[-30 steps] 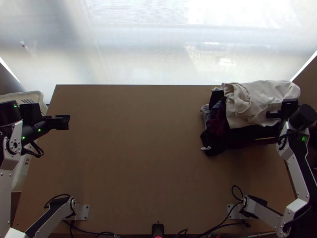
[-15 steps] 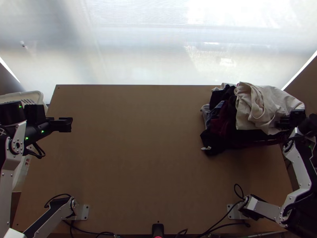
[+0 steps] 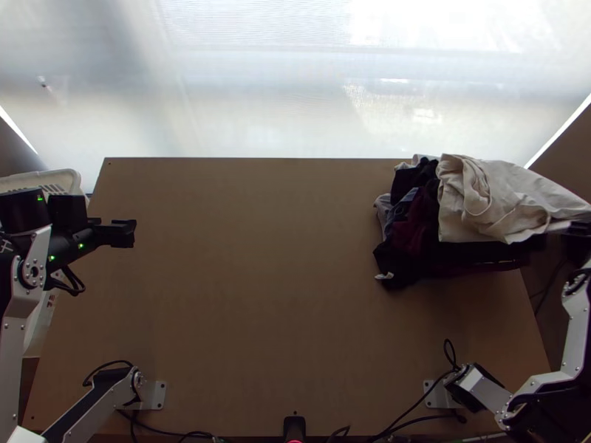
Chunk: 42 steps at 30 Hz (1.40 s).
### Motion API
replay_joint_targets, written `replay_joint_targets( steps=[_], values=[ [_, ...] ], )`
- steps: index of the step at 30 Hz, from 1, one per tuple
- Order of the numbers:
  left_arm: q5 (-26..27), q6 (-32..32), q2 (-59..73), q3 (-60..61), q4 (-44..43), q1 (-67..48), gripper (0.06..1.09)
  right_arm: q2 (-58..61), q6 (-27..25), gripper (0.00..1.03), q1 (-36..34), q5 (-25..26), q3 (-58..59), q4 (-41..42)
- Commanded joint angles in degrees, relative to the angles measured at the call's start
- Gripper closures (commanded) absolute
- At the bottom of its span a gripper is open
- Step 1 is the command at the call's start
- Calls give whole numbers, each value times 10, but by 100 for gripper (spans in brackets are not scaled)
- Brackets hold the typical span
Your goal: Fold the t-shirt
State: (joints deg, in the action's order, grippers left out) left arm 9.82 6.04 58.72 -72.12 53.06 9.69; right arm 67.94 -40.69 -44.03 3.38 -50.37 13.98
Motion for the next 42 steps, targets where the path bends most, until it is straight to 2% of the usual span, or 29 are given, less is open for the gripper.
replay_joint_targets(
  steps=[1, 7, 10, 11, 12, 16, 17, 24, 27, 31, 33, 38, 42],
  values=[
    [-1, -1, -18, -4, 4, -2, 11, -3, 32, 7, -80, -13, -61, -13],
    [-1, -1, -36, -1, 16, -1, 11, -5, 60, 10, -74, -13, -97, -40],
    [-2, 2, -41, 1, 18, 3, 11, -8, 65, 21, -40, -13, -96, -44],
    [-2, 4, -41, 1, 18, 5, 11, -7, 65, 28, -25, -13, -97, -41],
    [-2, 5, -41, 1, 18, 9, 11, -5, 65, 40, -5, -13, -99, -34],
    [-1, 11, -37, 0, 18, 21, 11, 25, 59, 96, 72, -6, -112, 12],
    [-1, 11, -35, 1, 18, 21, 11, 29, 61, 100, 89, -4, -113, 13],
    [-1, 10, -32, 3, 19, 21, 11, 64, 76, 100, 193, 1, -147, -16],
    [-2, 10, -32, 7, 21, 22, 11, 113, 132, 100, 218, -2, -221, -79],
    [-2, 14, -33, 19, 21, 25, 11, 182, 211, 100, 242, -45, -278, -149],
    [-7, 18, -36, 22, 23, 31, 11, 197, 228, 100, 261, -60, -262, -157],
    [-11, 34, -49, 29, 35, 52, 11, 178, 228, 100, 310, -68, -168, -157],
    [-11, 47, -61, 45, 37, 68, 11, 141, 215, 100, 344, -67, -76, -126]
  ],
)
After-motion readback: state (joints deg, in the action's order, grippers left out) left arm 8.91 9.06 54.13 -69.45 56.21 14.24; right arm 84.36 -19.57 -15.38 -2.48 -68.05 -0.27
